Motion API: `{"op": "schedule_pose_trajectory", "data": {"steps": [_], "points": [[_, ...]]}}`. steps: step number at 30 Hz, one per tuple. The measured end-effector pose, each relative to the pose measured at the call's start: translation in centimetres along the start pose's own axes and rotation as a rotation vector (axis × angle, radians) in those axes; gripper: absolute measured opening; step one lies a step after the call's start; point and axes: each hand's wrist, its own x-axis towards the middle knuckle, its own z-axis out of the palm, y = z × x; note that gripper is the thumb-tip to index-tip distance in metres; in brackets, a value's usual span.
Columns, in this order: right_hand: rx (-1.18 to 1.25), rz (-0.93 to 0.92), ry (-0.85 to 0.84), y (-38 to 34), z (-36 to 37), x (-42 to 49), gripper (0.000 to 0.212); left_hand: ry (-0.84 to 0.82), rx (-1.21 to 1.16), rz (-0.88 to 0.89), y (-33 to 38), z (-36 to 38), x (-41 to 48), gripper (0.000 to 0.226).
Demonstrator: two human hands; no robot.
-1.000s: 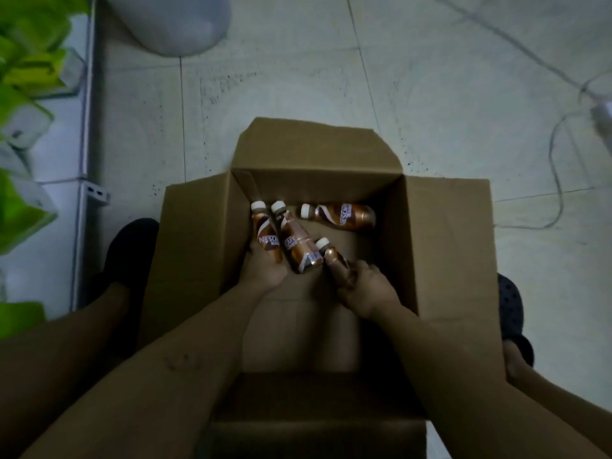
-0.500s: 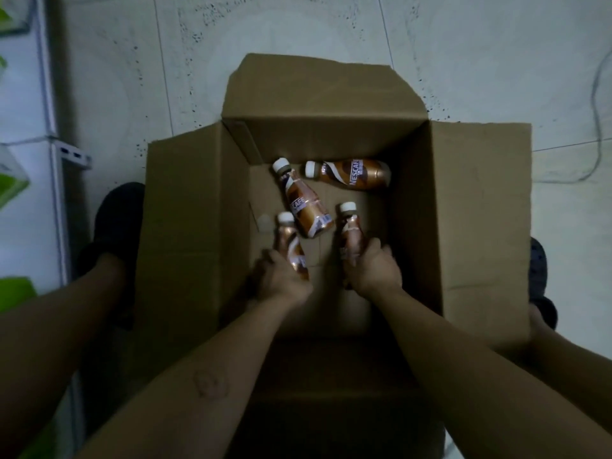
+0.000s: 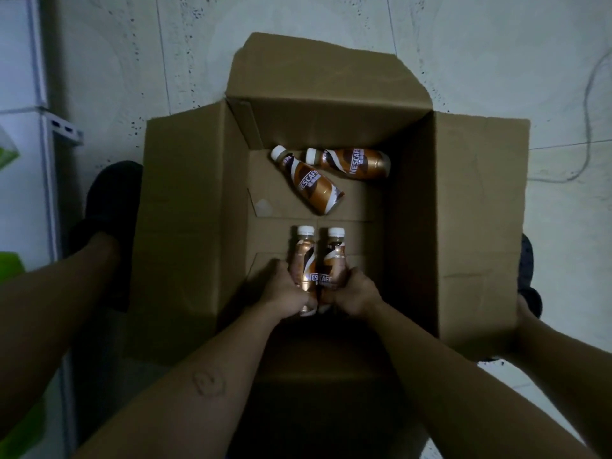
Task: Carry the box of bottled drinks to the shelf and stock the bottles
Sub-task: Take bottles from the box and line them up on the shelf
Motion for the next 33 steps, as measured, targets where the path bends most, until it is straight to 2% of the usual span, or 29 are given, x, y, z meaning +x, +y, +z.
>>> {"op": "schedule_pose_trajectory", "data": {"steps": [2, 4, 8, 10, 16, 21, 27, 31, 33], "points": [[-0.013, 0.027, 0.015, 0.1, -0.1, -0.4, 0.026, -0.003, 0.013, -0.012, 0.4, -0.5, -0.8, 0.083], [-0.093, 0.074, 0.121, 0.0, -0.2, -1.3, 0.01, 0.014, 0.027, -0.003, 0.8, -1.0, -2.1, 0.091], [-0.046, 0.065, 0.174, -1.7, 0.0, -3.5, 0.068, 0.075, -0.022, 0.036, 1.5, -2.1, -5.7, 0.095], [-0.001, 0.068, 0.174, -2.4, 0.3, -4.3, 0.075, 0.1, -0.032, 0.064, 1.6, -2.9, -7.0, 0.089], [-0.002, 0.07, 0.12, -2.1, 2.6, -4.4, 0.064, 0.227, -0.103, 0.086, 0.0, -4.0, -7.5, 0.068], [-0.047, 0.016, 0.046, -3.3, 4.3, -2.9, 0.052, 0.172, -0.111, 0.057, -1.4, -3.5, -5.6, 0.068], [0.228, -0.054, -0.088, -3.0, 5.6, -1.7, 0.029, 0.206, -0.139, -0.004, -1.8, -2.9, -4.2, 0.075], [0.403, -0.052, -0.165, -2.5, 5.4, -1.4, 0.042, 0.221, -0.139, -0.036, -1.4, -3.3, -3.7, 0.078], [0.435, -0.036, -0.177, -2.1, 5.3, -1.3, 0.044, 0.209, -0.138, -0.029, -1.4, -3.4, -3.8, 0.073]]}}
